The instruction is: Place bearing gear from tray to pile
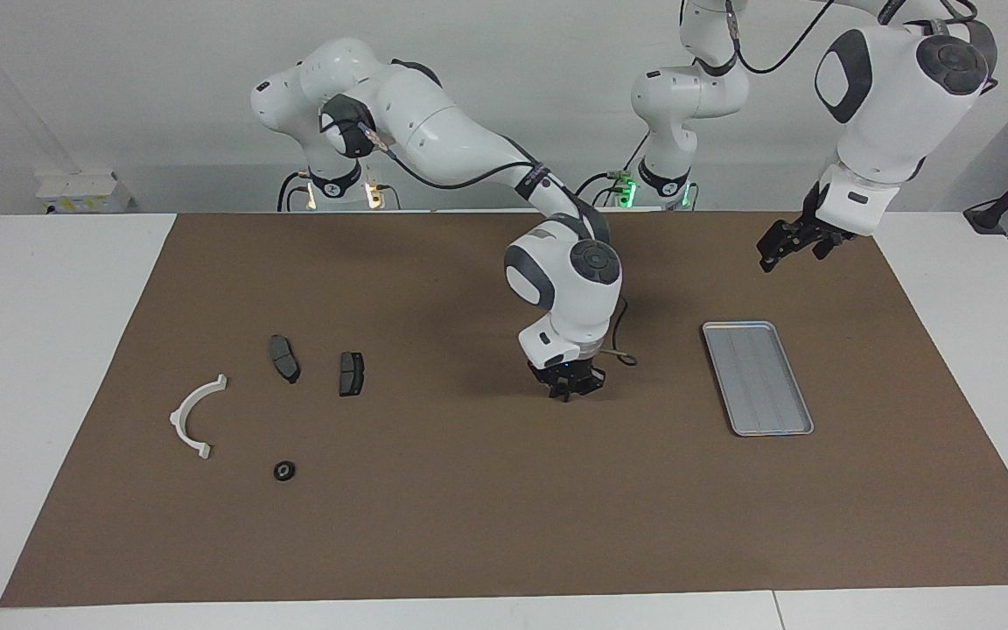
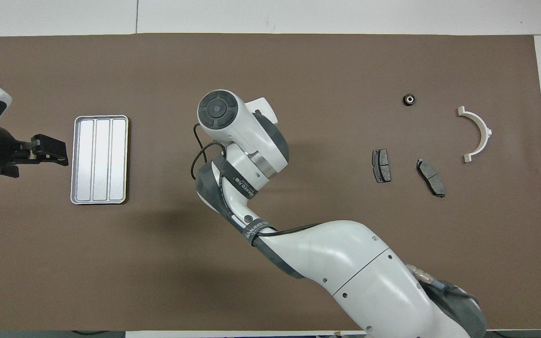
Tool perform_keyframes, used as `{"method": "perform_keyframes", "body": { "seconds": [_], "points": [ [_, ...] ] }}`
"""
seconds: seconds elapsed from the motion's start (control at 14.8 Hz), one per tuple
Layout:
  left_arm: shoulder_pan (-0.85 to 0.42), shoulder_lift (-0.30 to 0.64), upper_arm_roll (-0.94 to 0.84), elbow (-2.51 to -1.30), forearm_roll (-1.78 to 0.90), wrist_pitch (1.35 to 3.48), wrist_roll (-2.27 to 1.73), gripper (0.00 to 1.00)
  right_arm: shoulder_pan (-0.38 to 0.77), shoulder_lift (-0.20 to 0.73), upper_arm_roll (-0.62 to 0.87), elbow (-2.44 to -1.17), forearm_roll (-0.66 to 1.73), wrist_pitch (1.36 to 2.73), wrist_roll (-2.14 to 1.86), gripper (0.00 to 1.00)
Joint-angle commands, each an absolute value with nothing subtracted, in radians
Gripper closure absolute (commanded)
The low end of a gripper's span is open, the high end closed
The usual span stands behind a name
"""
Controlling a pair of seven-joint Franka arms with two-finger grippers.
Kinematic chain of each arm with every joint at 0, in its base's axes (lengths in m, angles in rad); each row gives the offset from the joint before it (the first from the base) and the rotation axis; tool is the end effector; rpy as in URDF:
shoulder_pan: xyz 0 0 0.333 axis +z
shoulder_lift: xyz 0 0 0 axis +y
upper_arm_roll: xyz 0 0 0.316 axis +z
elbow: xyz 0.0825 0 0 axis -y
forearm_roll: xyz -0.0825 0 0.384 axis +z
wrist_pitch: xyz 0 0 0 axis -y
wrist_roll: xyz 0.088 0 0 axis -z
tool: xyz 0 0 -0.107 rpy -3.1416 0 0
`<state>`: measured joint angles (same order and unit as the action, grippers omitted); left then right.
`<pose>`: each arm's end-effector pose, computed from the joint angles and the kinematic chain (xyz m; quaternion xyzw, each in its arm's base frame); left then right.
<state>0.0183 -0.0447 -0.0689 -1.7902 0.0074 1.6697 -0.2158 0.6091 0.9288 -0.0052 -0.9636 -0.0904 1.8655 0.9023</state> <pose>0.5398 -0.0273 0.5535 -0.9959 -0.0820 0.0369 0.0102 0.6435 0.4374 0.3040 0.9899 -0.1339 0.0211 0.0421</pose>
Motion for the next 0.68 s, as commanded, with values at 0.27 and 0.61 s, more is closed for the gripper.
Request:
{"method": "perform_keyframes", "body": {
  "seconds": [0.27,0.61],
  "points": [
    [0.021,-0.071,-0.069,-1.816,-0.003,1.686,-0.207,0.0,0.28,0.822,0.018,-0.98,-0.098,1.762,0.216,1.0],
    [0.021,-0.071,-0.069,-1.816,-0.003,1.686,-0.207,0.0,0.189,0.802,0.018,-1.145,-0.094,1.965,0.094,1.0]
  ]
}}
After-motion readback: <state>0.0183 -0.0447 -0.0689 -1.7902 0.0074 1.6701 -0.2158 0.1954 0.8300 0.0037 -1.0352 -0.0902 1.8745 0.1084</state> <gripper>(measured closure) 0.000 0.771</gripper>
